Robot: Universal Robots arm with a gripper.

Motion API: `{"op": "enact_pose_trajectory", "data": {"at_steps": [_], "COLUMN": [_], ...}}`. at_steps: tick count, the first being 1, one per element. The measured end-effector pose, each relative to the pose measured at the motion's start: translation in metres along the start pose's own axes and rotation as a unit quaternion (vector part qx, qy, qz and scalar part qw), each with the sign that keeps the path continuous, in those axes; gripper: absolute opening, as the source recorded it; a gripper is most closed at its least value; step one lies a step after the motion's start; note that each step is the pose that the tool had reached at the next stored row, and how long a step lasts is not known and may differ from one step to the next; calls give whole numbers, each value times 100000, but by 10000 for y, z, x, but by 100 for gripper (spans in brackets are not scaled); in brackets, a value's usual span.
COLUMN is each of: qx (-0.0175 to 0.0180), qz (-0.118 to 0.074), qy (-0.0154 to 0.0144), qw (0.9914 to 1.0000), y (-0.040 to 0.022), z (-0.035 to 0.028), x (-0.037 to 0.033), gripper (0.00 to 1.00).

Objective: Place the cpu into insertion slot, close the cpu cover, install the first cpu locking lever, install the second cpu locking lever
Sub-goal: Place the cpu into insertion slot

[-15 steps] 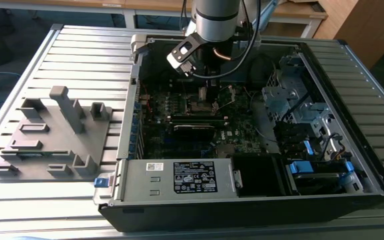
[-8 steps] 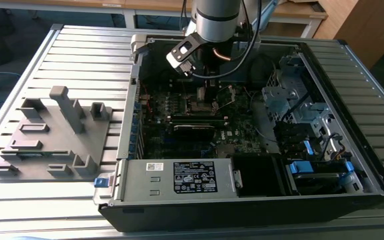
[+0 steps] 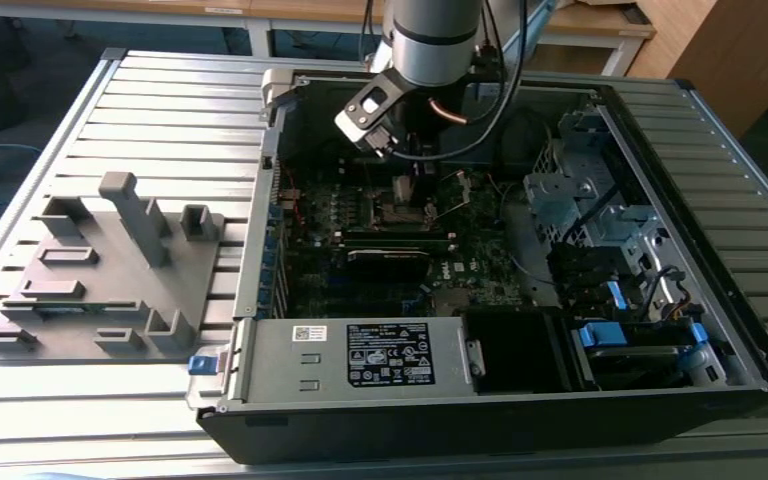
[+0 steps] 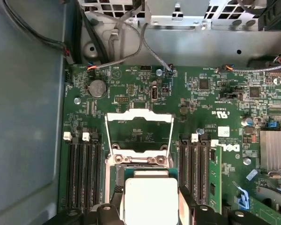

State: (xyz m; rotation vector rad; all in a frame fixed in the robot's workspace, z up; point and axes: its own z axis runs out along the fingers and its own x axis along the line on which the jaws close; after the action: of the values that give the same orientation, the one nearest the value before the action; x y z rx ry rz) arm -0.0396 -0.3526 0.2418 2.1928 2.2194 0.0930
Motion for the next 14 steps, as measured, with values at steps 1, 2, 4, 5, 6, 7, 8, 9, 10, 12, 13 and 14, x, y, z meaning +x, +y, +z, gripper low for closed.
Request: {"op": "enact_pose_trajectory", "data": {"at_steps": [1,2,4,5,6,7,8,9,10,12,13,14], "qx": [2,-1,4,3,3,2,0,3,5,-1,-3,2], "qz": [-10,-12,-8,-10,-10,-9,-6,-6,-6,-8,-6,-8], "qy": [7,11,-2,-2,0,5,3,1,-2,7,10,4], "qw": [100000,100000,100000,100000,100000,100000,100000,100000,100000,100000,100000,100000], "y": [-2,-7,-17,-22,-28,-32,-37,-41,-44,-50,-55,-60], "z": [5,12,28,36,44,52,58,64,71,88,100,113], "x": [3,6,16,23,32,42,52,63,76,95,99,102], "gripper": [54,54,54,54,54,54,54,54,54,54,54,54]}}
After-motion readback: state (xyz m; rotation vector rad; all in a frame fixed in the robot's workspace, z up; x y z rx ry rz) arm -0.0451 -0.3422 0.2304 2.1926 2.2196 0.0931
